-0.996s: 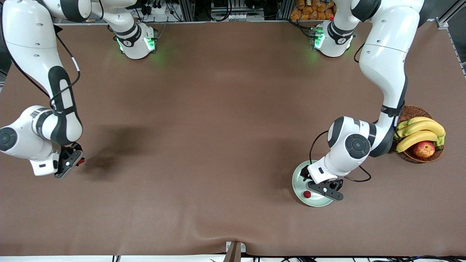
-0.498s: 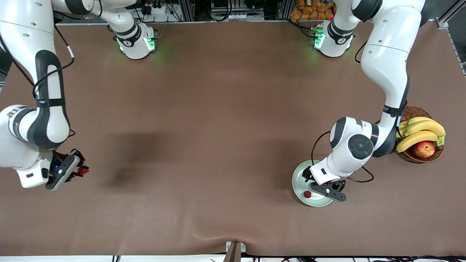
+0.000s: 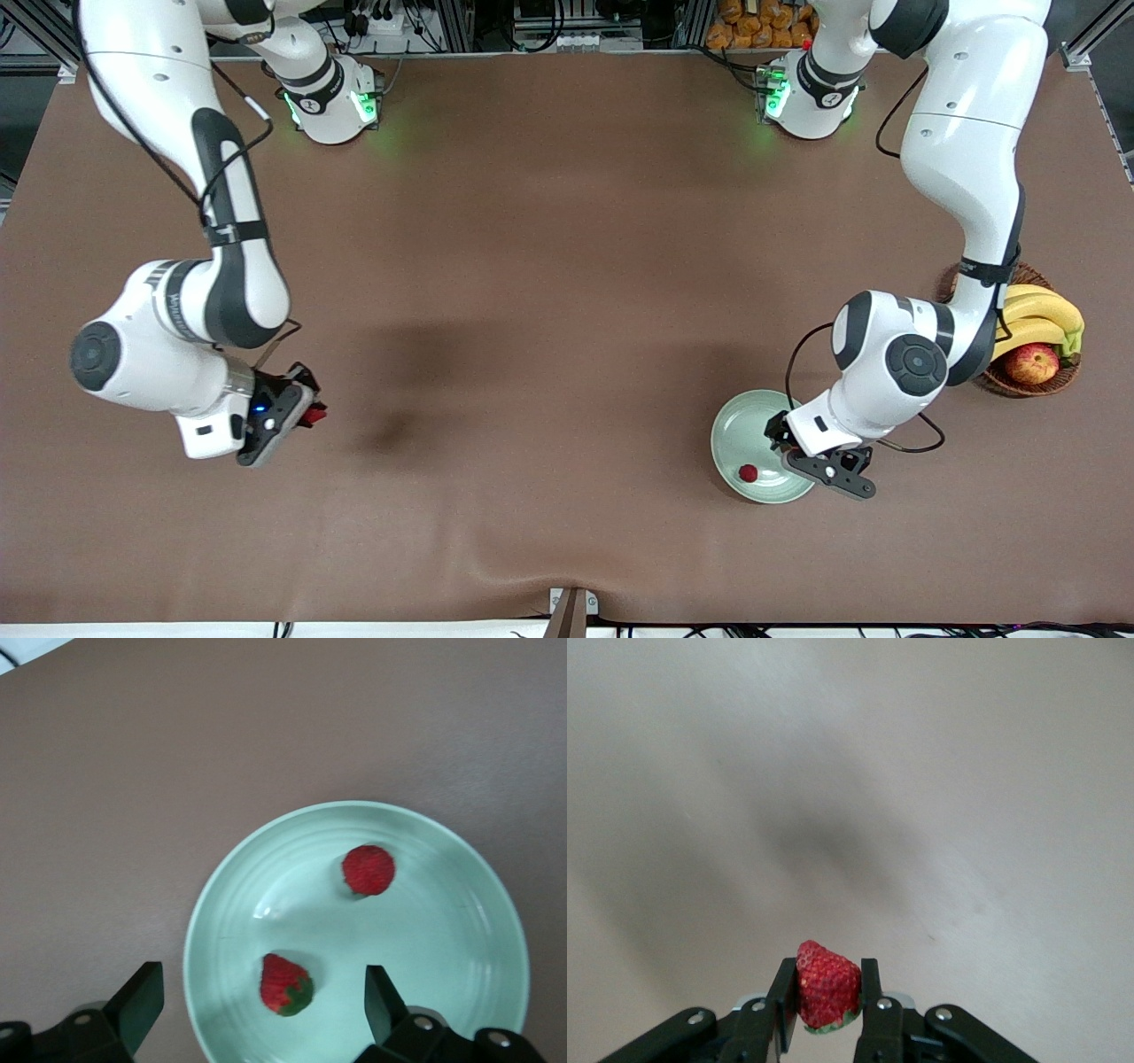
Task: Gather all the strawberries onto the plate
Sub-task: 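Carry the last strawberry mid-table with the right gripper and release it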
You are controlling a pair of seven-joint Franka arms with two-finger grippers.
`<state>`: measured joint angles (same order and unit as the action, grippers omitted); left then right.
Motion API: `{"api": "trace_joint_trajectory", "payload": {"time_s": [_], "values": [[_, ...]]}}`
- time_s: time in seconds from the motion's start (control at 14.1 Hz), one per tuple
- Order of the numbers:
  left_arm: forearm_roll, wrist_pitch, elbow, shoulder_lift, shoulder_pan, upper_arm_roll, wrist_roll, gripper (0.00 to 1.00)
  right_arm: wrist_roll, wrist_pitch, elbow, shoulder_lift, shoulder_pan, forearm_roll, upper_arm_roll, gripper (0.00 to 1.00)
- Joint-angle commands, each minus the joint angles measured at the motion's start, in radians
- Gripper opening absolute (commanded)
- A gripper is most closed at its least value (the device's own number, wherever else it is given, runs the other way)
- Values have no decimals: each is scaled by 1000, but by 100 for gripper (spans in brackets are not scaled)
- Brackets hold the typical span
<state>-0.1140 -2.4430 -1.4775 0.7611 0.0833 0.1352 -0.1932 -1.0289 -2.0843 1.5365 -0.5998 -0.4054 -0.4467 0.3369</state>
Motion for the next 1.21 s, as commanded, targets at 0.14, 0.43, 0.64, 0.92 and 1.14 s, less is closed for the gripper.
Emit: {"api": "trace_joint_trajectory", "payload": {"time_s": [0.14, 0.43, 0.64, 0.92, 1.14], "values": [[-9, 12, -9, -31, -27, 20, -9, 100, 303, -60, -3, -11, -160, -15, 11, 0], [-13, 12, 2, -45, -43, 20, -80, 100, 620, -157, -4, -40, -324, -14, 11, 0], [-16, 12, 16, -43, -46, 18, -84, 100, 804, -221, -6, -75, -443, -9, 11, 0], [-10, 9, 5, -45, -57, 27, -126, 100, 996, -234, -10, -132, -556, -13, 11, 0], [104, 9, 2, -28, -127, 75, -146, 100, 1125, -344, -39, -196, -595, -15, -4, 0]]}}
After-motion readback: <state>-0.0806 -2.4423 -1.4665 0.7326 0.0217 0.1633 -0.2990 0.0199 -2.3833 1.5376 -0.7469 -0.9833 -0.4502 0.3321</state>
